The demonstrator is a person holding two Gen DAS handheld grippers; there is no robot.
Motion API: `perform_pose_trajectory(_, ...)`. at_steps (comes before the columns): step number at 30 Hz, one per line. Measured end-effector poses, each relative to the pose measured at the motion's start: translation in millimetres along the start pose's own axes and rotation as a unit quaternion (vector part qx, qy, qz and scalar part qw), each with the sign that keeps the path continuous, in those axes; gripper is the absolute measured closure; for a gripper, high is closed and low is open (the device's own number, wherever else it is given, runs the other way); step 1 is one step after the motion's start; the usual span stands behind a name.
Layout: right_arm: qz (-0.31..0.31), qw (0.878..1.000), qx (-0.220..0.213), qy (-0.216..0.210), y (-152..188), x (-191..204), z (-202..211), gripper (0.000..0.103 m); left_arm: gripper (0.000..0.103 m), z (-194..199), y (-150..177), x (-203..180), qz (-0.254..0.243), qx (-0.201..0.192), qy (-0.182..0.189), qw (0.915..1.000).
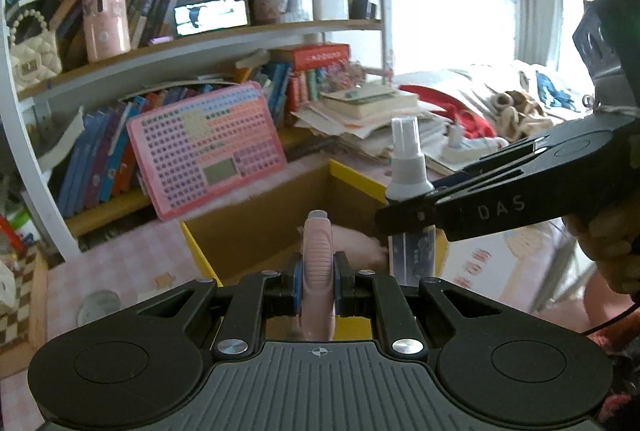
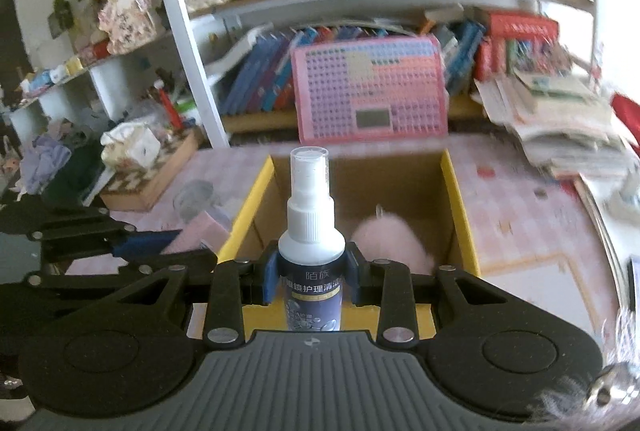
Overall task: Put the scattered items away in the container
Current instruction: 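Carry spray bottle in right gripper while left gripper carries pink tube to box, then drop the spray bottle from the right gripper while the left releases the pink tube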
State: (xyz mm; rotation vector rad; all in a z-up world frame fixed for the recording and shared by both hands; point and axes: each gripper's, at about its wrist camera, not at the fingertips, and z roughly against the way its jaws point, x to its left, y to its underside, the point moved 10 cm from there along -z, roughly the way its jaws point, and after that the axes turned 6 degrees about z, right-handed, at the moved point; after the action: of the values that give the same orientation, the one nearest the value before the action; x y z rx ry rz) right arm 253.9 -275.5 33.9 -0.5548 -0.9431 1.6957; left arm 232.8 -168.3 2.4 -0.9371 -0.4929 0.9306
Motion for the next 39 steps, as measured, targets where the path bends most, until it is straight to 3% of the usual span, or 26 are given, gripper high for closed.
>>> perform_pose_trajectory(7,0.028,0.999,0.007,-0.03,-31,-19,-48,0.072,0.089,-42,-13,10,0.007,0.015,-0.038,0.9992)
perform_pose_trajectory(20,0.104,0.989,0.087,-0.06,-36,-33,-164,0.072,0.089,-127,12,30,0.004,0.112,-0.087,0.99)
perform_pose_trajectory(27,0.124,0.978,0.138,-0.09,-23,-22,-208,0.072,0.089,-144,28,38,0.012,0.148,-0.107,0.9831)
perform_pose_trajectory(36,0.124,0.969,0.184,-0.106,-2,-15,-234,0.072,0.085,-138,31,42,0.024,0.15,-0.124,0.9806)
perform_pose_trajectory(38,0.119,0.969,0.186,-0.107,0,-15,-236,0.071,0.079,-136,31,43,0.026,0.149,-0.132,0.9797)
perform_pose_trajectory(39,0.116,0.97,0.182,-0.11,-2,-14,-235,0.064,0.07,-134,30,43,0.027,0.148,-0.134,0.9796)
